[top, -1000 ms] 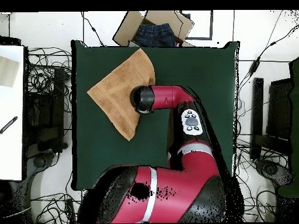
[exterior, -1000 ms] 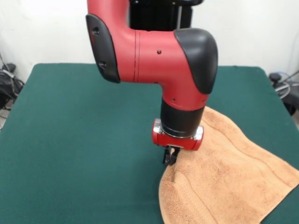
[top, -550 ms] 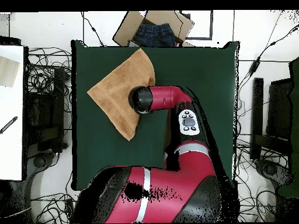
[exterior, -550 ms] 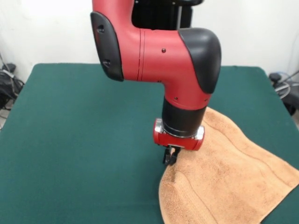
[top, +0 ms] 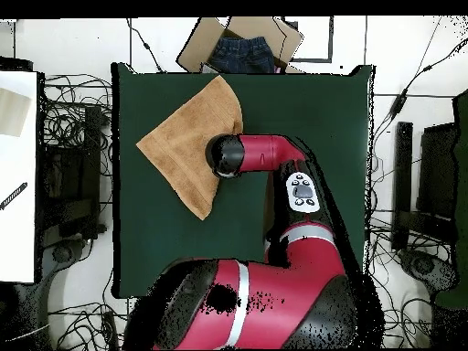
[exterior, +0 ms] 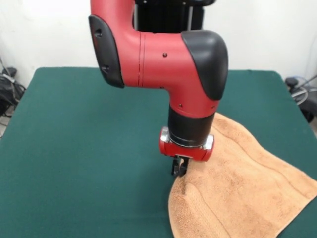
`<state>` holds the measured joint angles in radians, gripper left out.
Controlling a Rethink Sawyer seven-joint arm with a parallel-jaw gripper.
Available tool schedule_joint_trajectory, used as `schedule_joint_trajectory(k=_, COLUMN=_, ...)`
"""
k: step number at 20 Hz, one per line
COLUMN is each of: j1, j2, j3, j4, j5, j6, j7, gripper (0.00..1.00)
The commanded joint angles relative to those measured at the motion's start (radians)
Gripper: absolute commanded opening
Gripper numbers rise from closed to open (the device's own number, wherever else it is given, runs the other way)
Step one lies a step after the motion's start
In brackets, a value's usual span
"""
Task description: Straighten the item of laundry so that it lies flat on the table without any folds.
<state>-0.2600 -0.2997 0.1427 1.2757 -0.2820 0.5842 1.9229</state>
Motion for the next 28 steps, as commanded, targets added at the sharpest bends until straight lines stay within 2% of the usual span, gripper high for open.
schedule_joint_trajectory(k=1, j1=-0.133, j2=0.194, j3=0.095, j4=0.004, j5=-0.082, j6=-0.297, j7=-0.013, gripper=0.0)
schedule_joint_trajectory(k=12, j1=-0.286, j2=0.2, j3=0.199, j4=-0.002, j5=-0.178, j6=-0.242, j7=-0.189, gripper=0.0)
schedule_joint_trajectory(k=20, j1=-0.436, j2=0.245, j3=0.329, j4=-0.041, j5=-0.252, j6=-0.128, j7=-0.379, gripper=0.0)
schedule_joint_trajectory(k=28, j1=-0.523, j2=0.307, j3=0.415, j4=-0.068, j5=-0.279, j6=-0.083, j7=-0.474, gripper=0.0)
